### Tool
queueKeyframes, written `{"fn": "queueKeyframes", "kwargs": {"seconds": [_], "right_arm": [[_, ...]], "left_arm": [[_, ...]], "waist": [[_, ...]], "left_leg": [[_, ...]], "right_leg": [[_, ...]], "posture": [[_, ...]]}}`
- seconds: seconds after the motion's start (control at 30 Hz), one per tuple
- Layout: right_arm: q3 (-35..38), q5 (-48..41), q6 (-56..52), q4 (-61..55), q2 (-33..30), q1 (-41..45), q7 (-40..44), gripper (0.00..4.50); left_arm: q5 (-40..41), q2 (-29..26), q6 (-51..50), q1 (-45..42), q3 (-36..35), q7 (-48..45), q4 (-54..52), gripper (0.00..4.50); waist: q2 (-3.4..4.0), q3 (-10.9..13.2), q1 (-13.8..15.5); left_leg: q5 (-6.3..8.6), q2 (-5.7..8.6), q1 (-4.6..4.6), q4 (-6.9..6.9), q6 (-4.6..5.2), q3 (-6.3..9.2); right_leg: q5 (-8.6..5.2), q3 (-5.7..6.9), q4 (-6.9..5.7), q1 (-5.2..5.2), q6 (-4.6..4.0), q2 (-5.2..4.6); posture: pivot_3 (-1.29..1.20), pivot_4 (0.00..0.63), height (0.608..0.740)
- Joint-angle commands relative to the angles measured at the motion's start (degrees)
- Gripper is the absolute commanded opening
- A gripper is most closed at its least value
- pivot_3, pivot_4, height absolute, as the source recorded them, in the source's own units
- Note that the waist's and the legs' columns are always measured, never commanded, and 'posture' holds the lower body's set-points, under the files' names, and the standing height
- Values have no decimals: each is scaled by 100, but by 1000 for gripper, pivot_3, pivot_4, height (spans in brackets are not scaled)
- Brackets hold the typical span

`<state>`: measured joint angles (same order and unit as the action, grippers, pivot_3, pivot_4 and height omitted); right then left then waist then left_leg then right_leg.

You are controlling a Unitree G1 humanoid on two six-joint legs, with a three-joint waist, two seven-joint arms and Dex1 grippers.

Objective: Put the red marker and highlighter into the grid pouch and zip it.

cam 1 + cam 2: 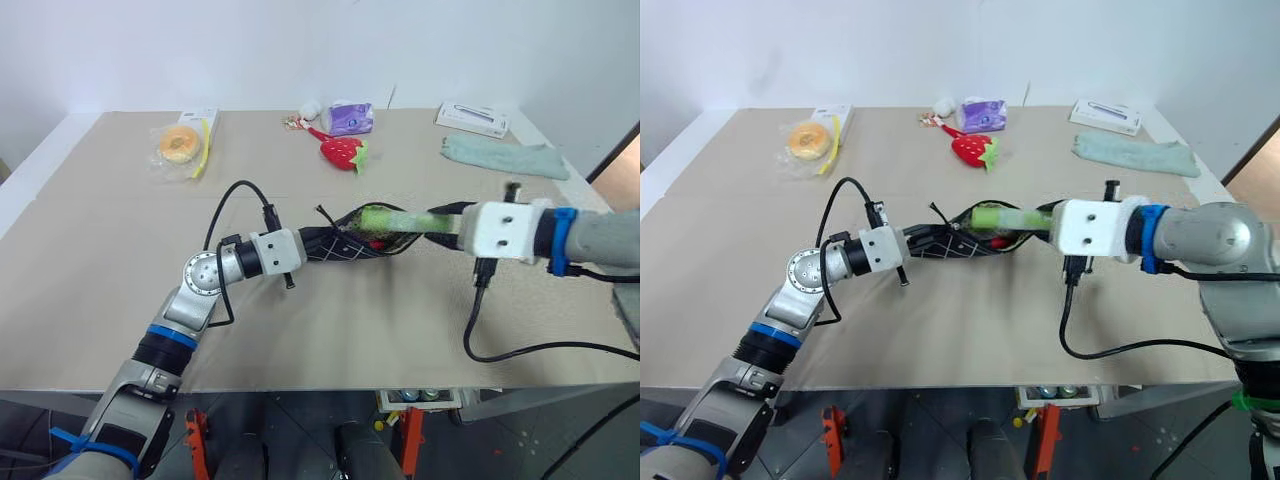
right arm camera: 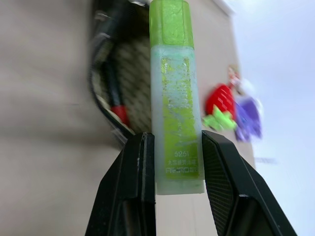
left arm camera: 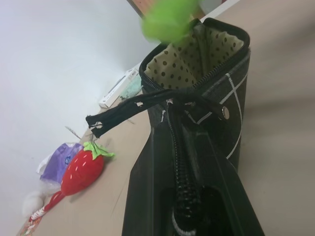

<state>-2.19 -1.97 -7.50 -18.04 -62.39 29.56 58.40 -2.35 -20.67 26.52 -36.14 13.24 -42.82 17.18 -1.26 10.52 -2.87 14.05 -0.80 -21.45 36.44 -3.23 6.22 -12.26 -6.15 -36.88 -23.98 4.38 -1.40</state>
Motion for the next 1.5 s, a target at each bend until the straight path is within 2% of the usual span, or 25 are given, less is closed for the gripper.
{"fn": "queueKeyframes", "kwargs": {"seconds": [0.03,0.3,0.53,0.73,0.97,1.13,1.23,1.37,1.5], "right_arm": [[-156,345,380,290,-52,332,115,979],[-862,1066,988,919,305,1066,280,979],[-1146,1253,654,751,830,1321,383,979],[-1118,1418,399,625,1020,1216,356,979],[-780,1103,107,543,959,1231,444,4445],[-284,175,-862,274,1386,1585,363,4445],[-2,-651,-1934,-28,1846,1683,237,4445],[-129,-810,-2398,-183,1922,1648,149,4445],[-376,-1002,-2753,-209,2279,1497,-59,4445]], "left_arm": [[2,1,88,-81,-31,35,-133,0],[33,33,52,-39,4,3,-249,0],[29,64,28,-54,11,19,-243,0],[30,104,-22,10,4,60,-319,0],[19,156,-45,13,-5,71,-295,0],[22,173,-49,12,-13,84,-277,0],[24,179,-60,33,-22,96,-291,0],[24,183,-69,43,-20,107,-301,0],[19,185,-90,52,-18,127,-316,0]], "waist": [[0,0,7],[3,2,6],[3,2,11],[3,2,13],[3,2,12],[4,2,-5],[4,2,5],[4,2,13],[4,1,11]], "left_leg": [[0,3,-2,0,0,0],[1,2,-3,-2,1,1],[0,3,-4,-2,0,2],[1,5,-6,-2,1,3],[1,4,-4,-1,0,3],[1,3,-4,-1,1,3],[1,-1,-2,-1,1,7],[0,3,-4,1,1,12],[0,4,-5,2,1,11]], "right_leg": [[-1,-1,1,0,1,-3],[-1,1,3,-3,-3,-4],[0,2,3,-3,-5,-4],[0,2,3,-3,-7,-7],[0,2,3,-2,-7,-6],[1,2,3,-2,-8,-5],[2,6,-4,-3,-10,0],[2,11,-5,0,-11,-3],[1,11,-5,-1,-11,-4]], "posture": [[0,150,740],[0,150,740],[0,150,740],[0,150,740],[0,150,740],[0,150,740],[0,150,740],[0,150,740],[0,150,740]]}}
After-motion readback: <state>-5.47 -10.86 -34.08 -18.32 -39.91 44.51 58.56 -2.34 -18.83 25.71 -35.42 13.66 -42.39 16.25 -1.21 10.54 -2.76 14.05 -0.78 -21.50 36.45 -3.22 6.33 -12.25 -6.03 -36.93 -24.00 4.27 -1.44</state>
